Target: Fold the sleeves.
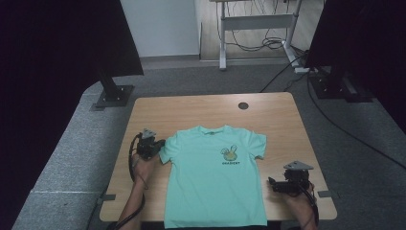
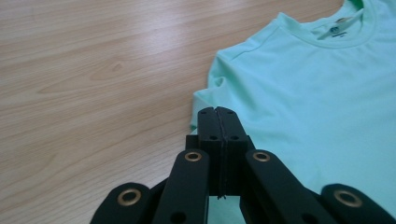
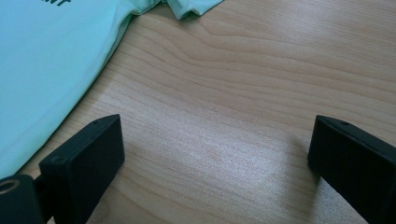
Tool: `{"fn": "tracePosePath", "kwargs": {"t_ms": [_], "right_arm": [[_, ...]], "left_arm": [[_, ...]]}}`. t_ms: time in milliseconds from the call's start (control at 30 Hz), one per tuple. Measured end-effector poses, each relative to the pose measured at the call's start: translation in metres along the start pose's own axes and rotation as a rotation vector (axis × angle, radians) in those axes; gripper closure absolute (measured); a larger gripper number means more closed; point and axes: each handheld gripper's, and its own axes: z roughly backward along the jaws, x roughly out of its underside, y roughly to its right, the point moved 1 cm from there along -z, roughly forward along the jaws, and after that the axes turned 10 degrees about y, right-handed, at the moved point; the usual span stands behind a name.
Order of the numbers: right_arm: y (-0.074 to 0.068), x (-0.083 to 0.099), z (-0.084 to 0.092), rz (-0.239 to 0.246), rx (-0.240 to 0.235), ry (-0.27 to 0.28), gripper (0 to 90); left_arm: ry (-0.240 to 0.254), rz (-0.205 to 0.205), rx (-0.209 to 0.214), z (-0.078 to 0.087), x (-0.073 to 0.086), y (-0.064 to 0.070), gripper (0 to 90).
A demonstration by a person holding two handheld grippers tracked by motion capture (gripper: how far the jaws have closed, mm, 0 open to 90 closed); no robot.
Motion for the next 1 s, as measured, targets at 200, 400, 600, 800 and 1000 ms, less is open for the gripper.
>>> {"fn": "tracePosePath", "kwargs": {"t_ms": [200, 400, 600, 800, 1000], "right_arm": [[0.000, 0.000, 0.000, 0.000, 0.000, 0.000, 3.0], [0.000, 0.000, 0.000, 0.000, 0.000, 0.000, 3.0], [0.000, 0.000, 0.000, 0.001, 0.000, 0.000, 3.0], [0.000, 0.000, 0.000, 0.000, 0.000, 0.000, 3.0], [0.000, 0.000, 0.000, 0.000, 0.000, 0.000, 3.0]], "left_arm": [[0.001, -0.015, 0.018, -0.003, -0.001, 0.010, 90.0], [-0.002, -0.038, 0.034, -0.007, -0.004, 0.022, 90.0], [-0.002, -0.052, 0.054, -0.013, -0.009, 0.036, 90.0], [-0.013, -0.077, 0.063, -0.021, -0.012, 0.051, 90.0], [-0.025, -0.098, 0.060, -0.029, -0.014, 0.063, 90.0]]}}
